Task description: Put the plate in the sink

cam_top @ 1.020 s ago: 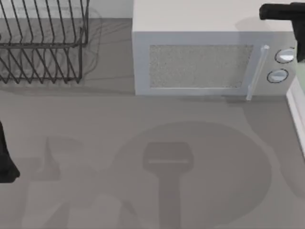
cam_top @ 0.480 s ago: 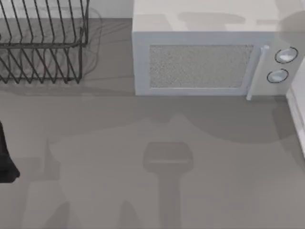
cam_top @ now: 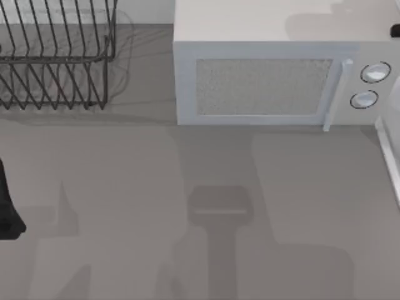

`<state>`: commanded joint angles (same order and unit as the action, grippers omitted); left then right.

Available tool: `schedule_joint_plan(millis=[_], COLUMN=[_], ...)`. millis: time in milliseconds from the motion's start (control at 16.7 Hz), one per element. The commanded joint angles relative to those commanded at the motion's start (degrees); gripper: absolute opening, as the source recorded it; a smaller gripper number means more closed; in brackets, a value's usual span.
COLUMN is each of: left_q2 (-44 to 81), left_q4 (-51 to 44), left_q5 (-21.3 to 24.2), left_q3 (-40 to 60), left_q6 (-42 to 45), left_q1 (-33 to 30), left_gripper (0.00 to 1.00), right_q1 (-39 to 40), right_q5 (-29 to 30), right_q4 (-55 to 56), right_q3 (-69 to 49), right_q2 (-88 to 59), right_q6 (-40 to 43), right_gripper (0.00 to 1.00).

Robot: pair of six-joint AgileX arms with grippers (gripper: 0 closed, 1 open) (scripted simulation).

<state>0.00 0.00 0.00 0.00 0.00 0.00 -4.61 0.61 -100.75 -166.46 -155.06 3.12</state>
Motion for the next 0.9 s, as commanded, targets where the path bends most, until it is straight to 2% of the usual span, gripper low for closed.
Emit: schedule_joint_plan(millis=[300,900], left_q2=[0.0,0.0], left_q4=[0.0,0.0], left_q5=[0.0,0.0], left_q3=[0.0,0.0], left_q6=[0.0,0.0], left_q1=[0.0,0.0], left_gripper=[1.00,1.00], right_q1=[-0.1,-0.1], right_q5=[-0.1,-0.1], right_q4=[0.0,0.0], right_q3=[0.2,0.2], right_q2=[-0.3,-0.3], right_q6=[0.2,0.2], right_gripper=[0.00,0.75])
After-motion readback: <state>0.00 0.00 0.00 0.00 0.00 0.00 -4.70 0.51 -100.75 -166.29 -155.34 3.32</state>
